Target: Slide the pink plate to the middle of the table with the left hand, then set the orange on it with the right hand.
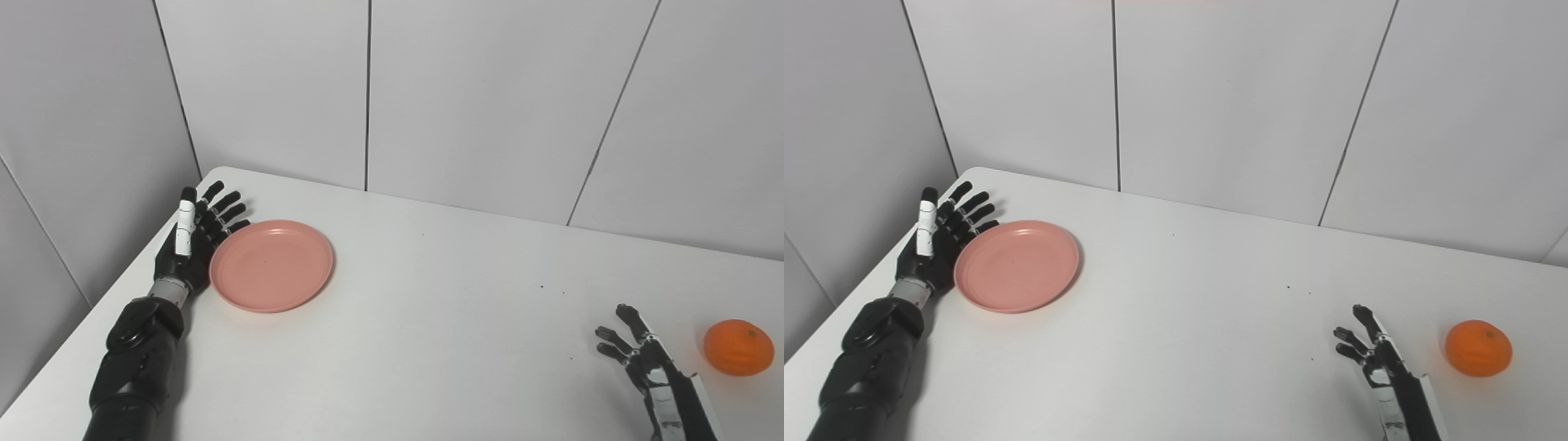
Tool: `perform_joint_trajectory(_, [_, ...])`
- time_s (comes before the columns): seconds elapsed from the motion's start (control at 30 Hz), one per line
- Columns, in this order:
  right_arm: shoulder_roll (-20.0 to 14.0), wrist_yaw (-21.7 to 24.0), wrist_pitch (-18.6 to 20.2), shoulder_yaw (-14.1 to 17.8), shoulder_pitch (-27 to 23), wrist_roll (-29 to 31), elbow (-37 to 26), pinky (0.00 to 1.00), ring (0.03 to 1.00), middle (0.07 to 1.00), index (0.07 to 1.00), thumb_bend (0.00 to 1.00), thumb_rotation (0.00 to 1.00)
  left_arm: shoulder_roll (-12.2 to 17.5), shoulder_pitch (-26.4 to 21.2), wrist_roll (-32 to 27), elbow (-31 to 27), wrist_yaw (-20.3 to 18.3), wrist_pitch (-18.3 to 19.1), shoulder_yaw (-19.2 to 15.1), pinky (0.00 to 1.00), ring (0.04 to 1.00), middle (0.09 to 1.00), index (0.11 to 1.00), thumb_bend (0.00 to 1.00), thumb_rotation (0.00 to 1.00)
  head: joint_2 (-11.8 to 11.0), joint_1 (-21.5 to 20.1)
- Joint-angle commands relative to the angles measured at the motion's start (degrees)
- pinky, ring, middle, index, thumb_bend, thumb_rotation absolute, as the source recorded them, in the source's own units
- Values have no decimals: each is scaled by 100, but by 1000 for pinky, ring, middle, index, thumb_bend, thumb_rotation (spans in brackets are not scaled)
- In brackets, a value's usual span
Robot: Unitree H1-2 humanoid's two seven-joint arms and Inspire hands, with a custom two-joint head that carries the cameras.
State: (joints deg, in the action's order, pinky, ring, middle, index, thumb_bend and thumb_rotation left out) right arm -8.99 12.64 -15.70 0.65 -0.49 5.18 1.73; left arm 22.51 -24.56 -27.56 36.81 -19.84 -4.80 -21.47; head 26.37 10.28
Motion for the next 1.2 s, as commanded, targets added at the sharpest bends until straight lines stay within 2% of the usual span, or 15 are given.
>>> perform_joint_trajectory(0.0, [181,1,32,-165,492,-1,527,810,824,936,902,903,1000,21,-82,-3,-305,117,171,9,789,871,885,921,918,869,4,8])
perform_joint_trajectory(0.07, [171,2,13,-172,493,-13,536,804,824,935,901,908,1000,-11,-58,-43,-457,185,346,-2,828,892,905,938,896,883,4,8])
perform_joint_trajectory(0.2, [159,11,-21,-185,502,-35,521,801,828,934,900,902,1000,-93,-70,-191,-587,323,652,-104,840,905,914,946,871,888,18,-8])
perform_joint_trajectory(0.47, [145,-35,-86,-197,516,-185,520,785,817,924,893,907,1000,-180,-85,-335,-528,270,808,-124,905,946,937,976,830,956,47,-14])
perform_joint_trajectory(0.7, [132,-76,-113,-215,525,-340,505,784,817,924,894,907,1000,-271,-88,-430,-505,239,932,-112,895,959,942,997,853,945,57,-24])
perform_joint_trajectory(0.93, [126,-88,-69,-232,549,-465,425,783,814,913,891,917,1000,-471,-68,-402,-575,442,1026,-89,798,892,911,968,835,924,87,-52])
perform_joint_trajectory(1.17, [126,-82,-43,-243,565,-493,383,786,811,912,893,916,1000,-566,-35,-421,-551,288,1028,0,836,899,925,984,832,934,111,-69])
